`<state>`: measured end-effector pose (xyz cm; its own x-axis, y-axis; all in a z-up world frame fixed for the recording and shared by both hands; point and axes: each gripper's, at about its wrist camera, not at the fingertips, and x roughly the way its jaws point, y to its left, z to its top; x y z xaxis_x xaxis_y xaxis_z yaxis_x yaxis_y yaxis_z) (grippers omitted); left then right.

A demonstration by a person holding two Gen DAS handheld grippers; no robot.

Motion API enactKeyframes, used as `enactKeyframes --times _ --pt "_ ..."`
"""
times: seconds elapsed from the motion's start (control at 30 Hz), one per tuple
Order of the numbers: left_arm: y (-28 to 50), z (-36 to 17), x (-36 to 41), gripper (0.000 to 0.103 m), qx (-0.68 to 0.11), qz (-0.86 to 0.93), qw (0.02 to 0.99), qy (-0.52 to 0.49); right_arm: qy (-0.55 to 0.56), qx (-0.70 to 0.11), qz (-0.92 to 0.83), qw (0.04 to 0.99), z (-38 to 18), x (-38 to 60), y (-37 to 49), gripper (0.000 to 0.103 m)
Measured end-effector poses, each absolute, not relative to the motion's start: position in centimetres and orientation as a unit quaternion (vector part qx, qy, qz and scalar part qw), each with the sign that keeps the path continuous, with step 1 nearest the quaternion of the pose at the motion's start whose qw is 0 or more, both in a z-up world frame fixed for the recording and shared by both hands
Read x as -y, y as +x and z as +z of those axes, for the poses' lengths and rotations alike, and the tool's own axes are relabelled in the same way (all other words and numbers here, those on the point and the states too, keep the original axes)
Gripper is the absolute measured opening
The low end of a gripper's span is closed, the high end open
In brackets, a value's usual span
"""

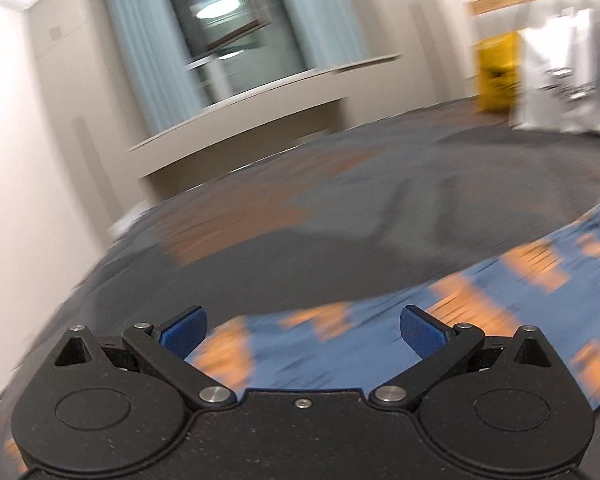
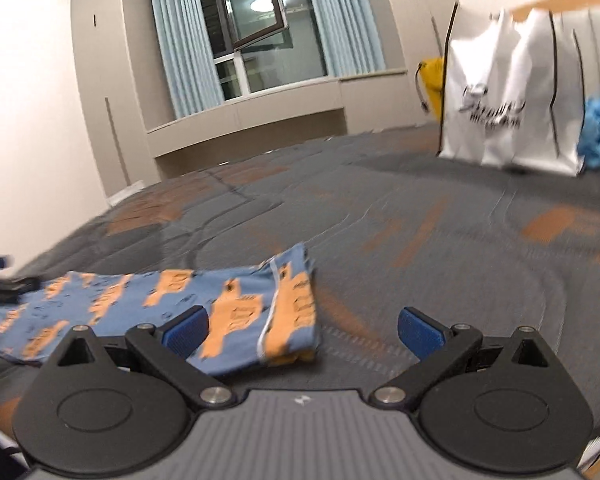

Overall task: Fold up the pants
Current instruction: 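Grasp the folded pants edge with the left gripper while the right gripper grasps beside it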

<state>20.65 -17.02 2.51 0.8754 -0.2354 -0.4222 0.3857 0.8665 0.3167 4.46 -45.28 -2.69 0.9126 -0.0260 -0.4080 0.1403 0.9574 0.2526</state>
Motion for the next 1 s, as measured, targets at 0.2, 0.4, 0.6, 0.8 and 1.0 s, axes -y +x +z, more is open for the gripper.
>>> enactKeyframes --times 0.2,0.4,0.6,0.8,1.0 --pt "23.1 1.0 25.3 0.103 -0.205 -0.281 0.917 0.194 0.214 -0.225 0.024 0.950 -3.6 46.0 3.3 0.100" --pt "25.3 -1.8 29.7 0.103 -0.245 -0.296 0.900 0.208 0.212 -0.248 0.026 0.945 -3.6 46.1 4.1 0.086" --pt "26.6 -2.4 29.7 0.103 -0.270 -0.288 0.901 0.180 0.217 -0.262 0.015 0.940 -3.7 45.9 5.6 0.080" --pt "26.9 -0.5 28.8 0.102 -0.283 -0.286 0.905 0.138 0.278 -0.219 -0.022 0.935 -4.5 46.2 5.5 0.058" --pt "26.4 2.5 28.8 0.102 -0.309 -0.358 0.879 0.056 0.251 -0.192 -0.073 0.946 -4.4 44.0 5.3 0.028"
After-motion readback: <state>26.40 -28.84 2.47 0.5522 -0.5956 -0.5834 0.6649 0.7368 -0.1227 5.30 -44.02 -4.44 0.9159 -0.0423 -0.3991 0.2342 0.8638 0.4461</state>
